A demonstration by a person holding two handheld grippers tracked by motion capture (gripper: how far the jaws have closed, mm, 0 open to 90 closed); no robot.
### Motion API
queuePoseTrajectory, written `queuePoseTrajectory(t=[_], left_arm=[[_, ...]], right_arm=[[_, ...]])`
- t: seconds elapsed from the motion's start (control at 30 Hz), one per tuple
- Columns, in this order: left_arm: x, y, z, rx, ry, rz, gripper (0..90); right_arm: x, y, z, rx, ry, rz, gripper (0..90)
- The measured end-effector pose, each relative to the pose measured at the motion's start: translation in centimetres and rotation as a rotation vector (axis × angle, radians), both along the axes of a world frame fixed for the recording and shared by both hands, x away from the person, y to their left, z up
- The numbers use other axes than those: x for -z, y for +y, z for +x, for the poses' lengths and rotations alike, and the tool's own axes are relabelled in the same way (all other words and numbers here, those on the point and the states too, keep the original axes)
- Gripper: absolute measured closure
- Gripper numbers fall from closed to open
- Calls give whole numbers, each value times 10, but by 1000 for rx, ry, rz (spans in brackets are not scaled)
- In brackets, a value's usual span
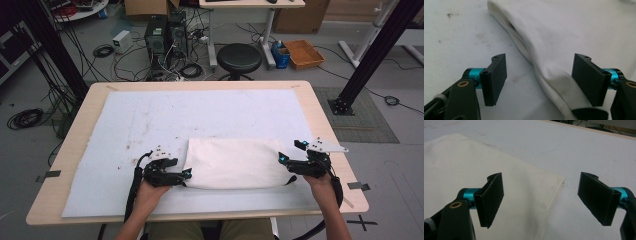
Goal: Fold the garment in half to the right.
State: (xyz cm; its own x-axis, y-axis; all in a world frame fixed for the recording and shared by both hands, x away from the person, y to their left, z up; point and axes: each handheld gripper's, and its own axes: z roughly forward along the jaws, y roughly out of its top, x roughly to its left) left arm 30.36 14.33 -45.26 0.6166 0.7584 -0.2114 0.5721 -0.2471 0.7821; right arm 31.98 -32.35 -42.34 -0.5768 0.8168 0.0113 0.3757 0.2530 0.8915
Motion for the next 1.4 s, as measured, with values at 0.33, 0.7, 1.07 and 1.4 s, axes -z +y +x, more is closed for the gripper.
queuePoseTrajectory(t=[0.33,0.7,1.07,1.4], left_arm=[[-1,-10,-25,-39,-71,171,426],[0,-16,-34,44,-103,171,784],[-1,-8,-25,7,15,54,821],[-1,-4,-20,31,42,30,822]], right_arm=[[0,13,0,-29,12,0,207],[-6,61,7,-143,26,-36,207],[-35,164,55,-329,72,-139,207],[-16,263,112,-405,206,-252,270]])
